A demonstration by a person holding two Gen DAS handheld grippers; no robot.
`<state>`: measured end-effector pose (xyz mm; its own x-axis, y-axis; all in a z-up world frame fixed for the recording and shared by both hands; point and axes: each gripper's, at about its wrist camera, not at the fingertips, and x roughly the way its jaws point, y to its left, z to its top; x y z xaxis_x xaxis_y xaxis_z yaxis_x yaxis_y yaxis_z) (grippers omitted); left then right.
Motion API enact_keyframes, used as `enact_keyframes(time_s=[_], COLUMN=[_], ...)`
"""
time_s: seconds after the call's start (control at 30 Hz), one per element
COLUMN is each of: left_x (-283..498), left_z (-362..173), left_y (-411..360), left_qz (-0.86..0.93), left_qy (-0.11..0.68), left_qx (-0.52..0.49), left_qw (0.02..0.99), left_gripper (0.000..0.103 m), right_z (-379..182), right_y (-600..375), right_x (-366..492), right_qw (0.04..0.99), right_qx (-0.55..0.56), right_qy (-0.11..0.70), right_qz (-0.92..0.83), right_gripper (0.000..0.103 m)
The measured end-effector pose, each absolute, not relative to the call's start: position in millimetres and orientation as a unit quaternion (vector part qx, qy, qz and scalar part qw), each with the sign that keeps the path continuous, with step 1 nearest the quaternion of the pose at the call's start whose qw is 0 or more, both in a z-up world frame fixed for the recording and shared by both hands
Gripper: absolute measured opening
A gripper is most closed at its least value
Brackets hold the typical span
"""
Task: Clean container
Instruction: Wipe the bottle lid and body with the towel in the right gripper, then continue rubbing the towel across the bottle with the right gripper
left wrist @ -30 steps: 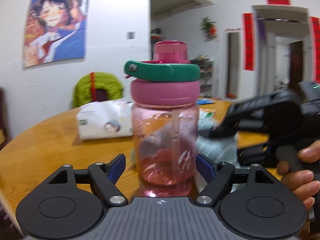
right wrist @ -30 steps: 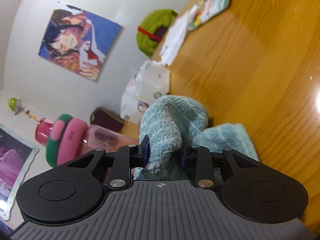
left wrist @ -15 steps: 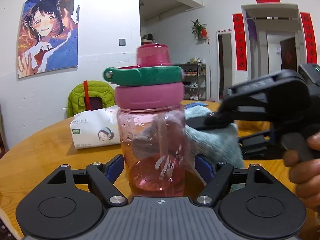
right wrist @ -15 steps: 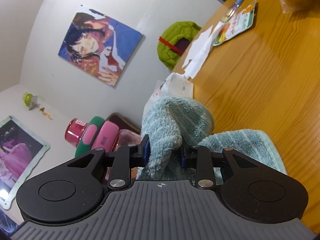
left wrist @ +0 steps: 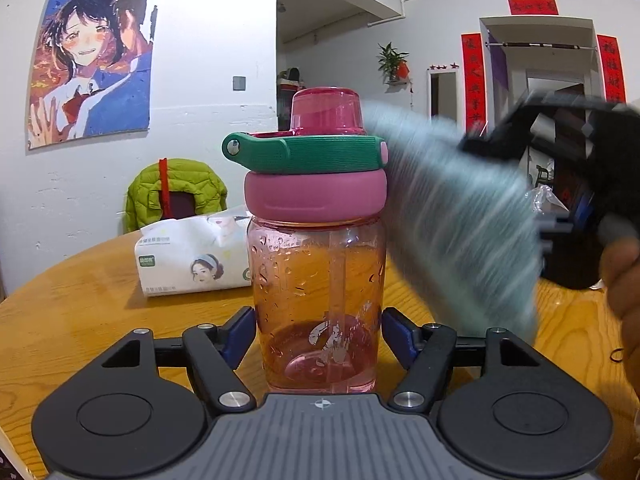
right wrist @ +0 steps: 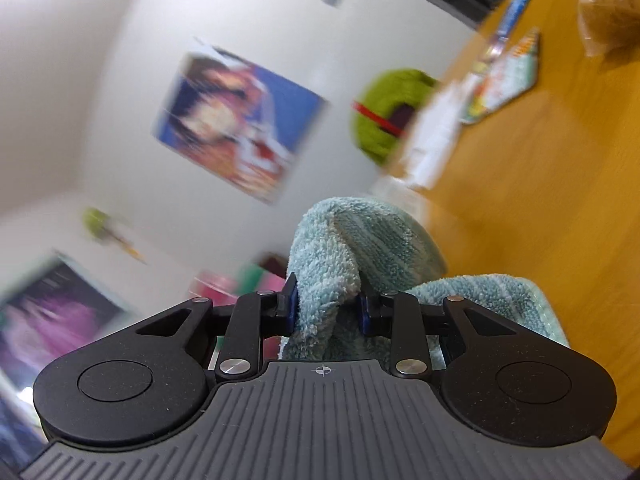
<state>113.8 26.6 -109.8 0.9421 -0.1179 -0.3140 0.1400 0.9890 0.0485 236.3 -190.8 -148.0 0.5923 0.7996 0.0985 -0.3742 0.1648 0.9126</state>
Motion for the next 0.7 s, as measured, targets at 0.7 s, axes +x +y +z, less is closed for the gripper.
enact_keyframes(time_s=[0.7], left_x=[112], left_z=[-111], left_y=[25], left_qz=[-0.066], left_qy=[0.154], left_qx=[0.036], left_qw=[0.985], left_gripper=[0.067], right_z=[-158], right_y=[-192], right_x=[241], right_qw=[0.709], right_qx=[0.524], right_qy=[0.225], right_qz=[0.416], right_gripper=[0.033])
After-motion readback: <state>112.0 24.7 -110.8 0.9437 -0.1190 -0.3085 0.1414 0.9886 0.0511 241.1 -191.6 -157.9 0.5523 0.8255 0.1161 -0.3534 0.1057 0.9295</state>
